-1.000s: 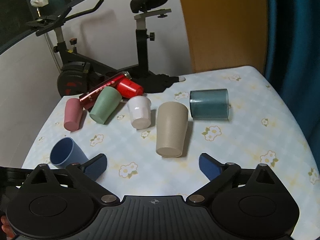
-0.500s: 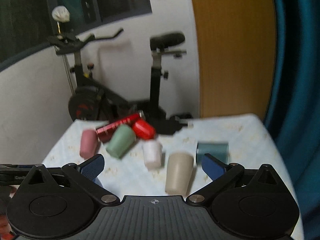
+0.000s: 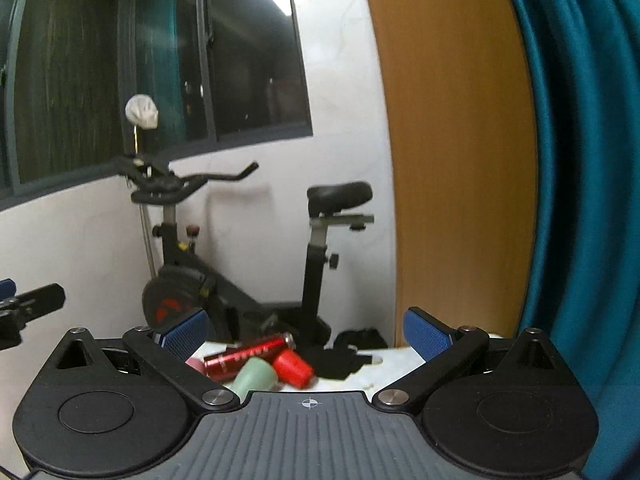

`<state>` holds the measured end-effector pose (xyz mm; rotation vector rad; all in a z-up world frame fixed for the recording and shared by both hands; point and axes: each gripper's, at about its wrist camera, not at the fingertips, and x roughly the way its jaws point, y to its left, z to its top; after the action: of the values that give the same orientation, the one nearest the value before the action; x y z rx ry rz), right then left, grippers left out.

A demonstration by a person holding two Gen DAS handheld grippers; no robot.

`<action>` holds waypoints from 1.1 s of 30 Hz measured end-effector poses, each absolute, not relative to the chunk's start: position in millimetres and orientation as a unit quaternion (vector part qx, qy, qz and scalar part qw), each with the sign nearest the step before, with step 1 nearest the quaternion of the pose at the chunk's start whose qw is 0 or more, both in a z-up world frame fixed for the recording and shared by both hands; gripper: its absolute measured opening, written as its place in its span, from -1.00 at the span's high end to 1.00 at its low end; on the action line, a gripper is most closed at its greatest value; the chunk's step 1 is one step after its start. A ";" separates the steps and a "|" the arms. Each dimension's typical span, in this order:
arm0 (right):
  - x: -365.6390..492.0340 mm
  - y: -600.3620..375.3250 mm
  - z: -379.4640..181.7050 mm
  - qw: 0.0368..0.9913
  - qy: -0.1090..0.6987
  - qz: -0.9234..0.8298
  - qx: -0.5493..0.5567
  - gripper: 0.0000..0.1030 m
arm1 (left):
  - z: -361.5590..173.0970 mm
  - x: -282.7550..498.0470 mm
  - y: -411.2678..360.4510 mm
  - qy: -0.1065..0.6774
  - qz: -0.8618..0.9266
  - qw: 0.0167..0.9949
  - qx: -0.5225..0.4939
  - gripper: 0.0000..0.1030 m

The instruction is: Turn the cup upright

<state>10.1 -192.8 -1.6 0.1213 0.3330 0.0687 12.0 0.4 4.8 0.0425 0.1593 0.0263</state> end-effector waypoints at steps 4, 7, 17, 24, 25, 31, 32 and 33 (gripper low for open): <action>8.9 -194.4 0.0 0.985 0.160 0.029 0.061 -0.99 | 3.6 11.7 -3.6 0.083 0.009 0.996 0.020 -1.00; 9.7 -192.5 -1.4 0.985 0.160 0.028 0.059 -0.99 | 2.4 12.9 -4.1 0.089 0.009 0.996 0.020 -1.00; 6.9 -185.1 -3.9 0.984 0.167 0.027 0.055 -0.99 | 1.2 7.5 7.6 0.101 0.007 0.995 0.016 -1.00; 8.4 -184.8 -2.2 0.983 0.171 0.027 0.055 -0.99 | 2.0 8.0 9.5 0.104 0.006 0.994 0.014 -1.00; 8.1 -185.0 -1.9 0.983 0.171 0.028 0.055 -0.99 | 1.4 7.3 9.5 0.104 0.006 0.994 0.014 -1.00; 8.6 -185.1 -1.9 0.983 0.172 0.028 0.055 -0.99 | 1.6 6.6 10.2 0.104 0.006 0.994 0.013 -1.00; 8.6 -185.1 -1.6 0.983 0.172 0.028 0.055 -0.99 | 1.4 7.1 10.2 0.104 0.006 0.994 0.014 -1.00; 8.5 -185.2 -1.8 0.983 0.172 0.028 0.055 -0.99 | 1.4 6.8 10.3 0.103 0.006 0.995 0.015 -1.00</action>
<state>8.5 -185.2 -1.8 0.1098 0.3454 0.0560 6.8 10.3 1.4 0.0300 0.2071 0.0126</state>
